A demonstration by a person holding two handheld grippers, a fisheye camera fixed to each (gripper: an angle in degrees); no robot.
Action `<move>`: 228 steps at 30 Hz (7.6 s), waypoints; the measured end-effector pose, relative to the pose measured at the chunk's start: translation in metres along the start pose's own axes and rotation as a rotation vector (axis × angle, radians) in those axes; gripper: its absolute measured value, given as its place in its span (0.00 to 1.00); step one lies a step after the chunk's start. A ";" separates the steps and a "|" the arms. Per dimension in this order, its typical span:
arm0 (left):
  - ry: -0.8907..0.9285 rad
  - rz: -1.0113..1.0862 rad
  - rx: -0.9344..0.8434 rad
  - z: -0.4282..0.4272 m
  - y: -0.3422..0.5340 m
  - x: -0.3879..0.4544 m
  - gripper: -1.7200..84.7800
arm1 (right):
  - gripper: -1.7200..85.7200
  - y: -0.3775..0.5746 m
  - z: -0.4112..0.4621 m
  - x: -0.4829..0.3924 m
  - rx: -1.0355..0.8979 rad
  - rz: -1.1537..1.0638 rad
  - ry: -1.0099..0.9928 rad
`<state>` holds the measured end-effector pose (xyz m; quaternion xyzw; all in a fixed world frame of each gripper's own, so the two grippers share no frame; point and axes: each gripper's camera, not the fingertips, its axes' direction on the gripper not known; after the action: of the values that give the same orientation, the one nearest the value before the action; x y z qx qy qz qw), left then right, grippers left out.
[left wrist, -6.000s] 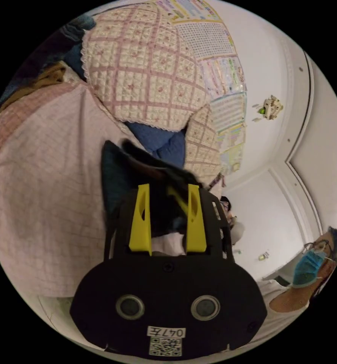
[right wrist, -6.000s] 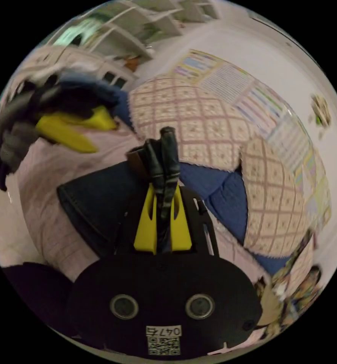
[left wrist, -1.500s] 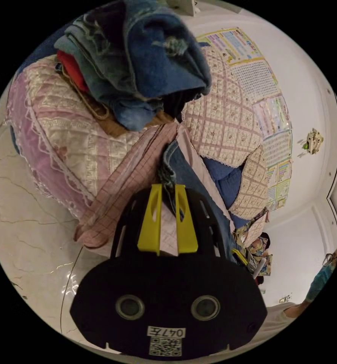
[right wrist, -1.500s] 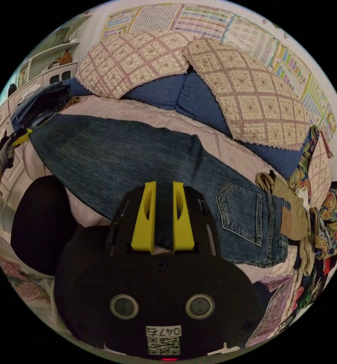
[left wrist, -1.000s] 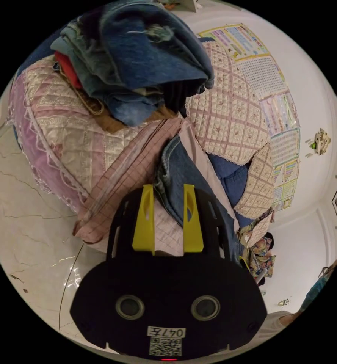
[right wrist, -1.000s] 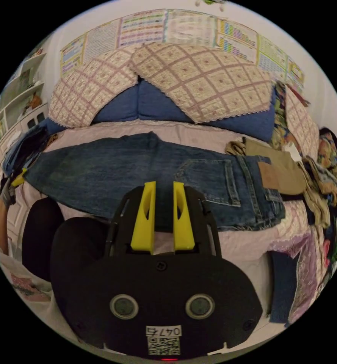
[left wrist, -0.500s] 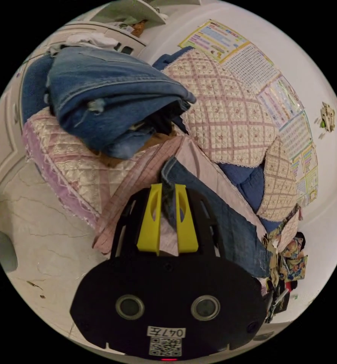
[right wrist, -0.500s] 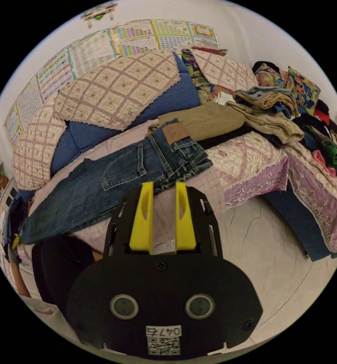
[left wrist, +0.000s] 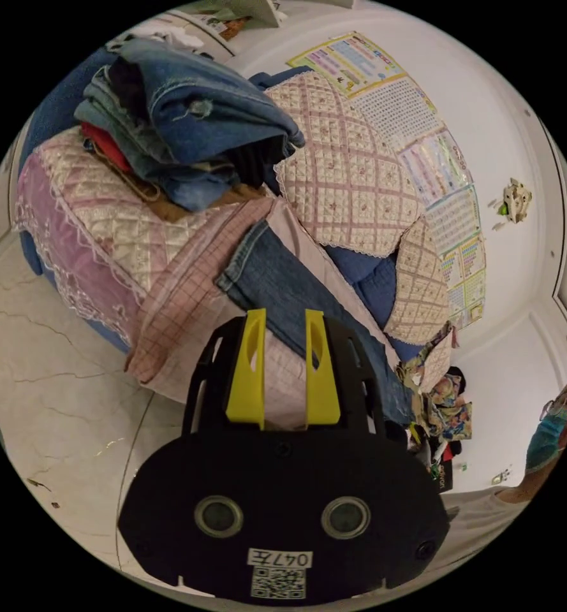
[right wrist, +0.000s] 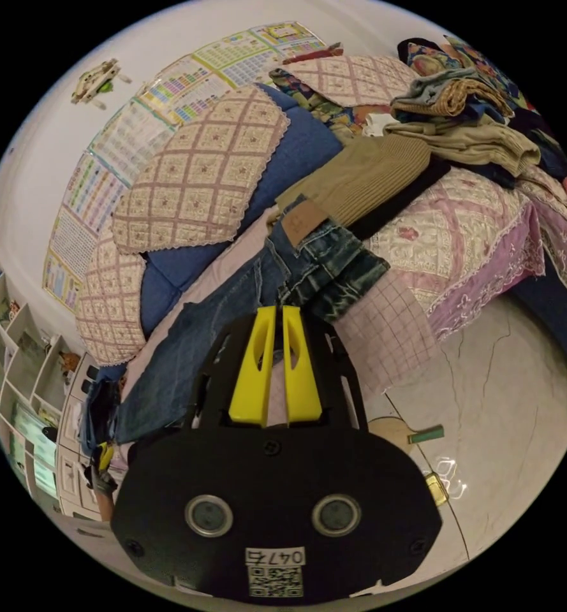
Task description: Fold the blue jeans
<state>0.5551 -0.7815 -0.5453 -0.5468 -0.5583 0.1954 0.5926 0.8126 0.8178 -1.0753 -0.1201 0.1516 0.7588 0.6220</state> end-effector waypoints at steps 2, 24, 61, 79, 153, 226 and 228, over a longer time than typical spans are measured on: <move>0.031 -0.026 0.000 0.015 0.016 -0.007 0.13 | 0.01 -0.012 -0.004 -0.001 0.022 -0.026 -0.017; -0.107 -0.112 -0.154 0.247 0.158 -0.014 0.12 | 0.01 -0.145 0.049 -0.095 0.093 -0.304 -0.051; -0.285 0.234 -0.187 0.972 -0.068 0.175 0.11 | 0.07 -0.321 0.537 -0.263 -0.190 -0.279 0.273; -0.178 0.447 0.034 0.588 0.134 0.188 0.14 | 0.03 -0.012 0.448 -0.621 0.120 -1.296 -0.048; -0.159 0.287 0.000 0.177 -0.038 0.341 0.01 | 0.01 0.242 0.213 -0.436 -0.009 -1.099 0.446; -0.487 0.557 -0.176 0.413 -0.089 0.568 0.01 | 0.01 0.195 0.137 -0.207 -0.281 -0.753 0.622; -0.472 0.542 -0.174 0.415 -0.084 0.565 0.01 | 0.01 0.193 0.138 -0.208 -0.290 -0.749 0.618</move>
<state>0.3297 -0.1546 -0.3116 -0.6631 -0.5289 0.4177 0.3257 0.6655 0.6468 -0.8550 -0.4703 0.1681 0.4260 0.7544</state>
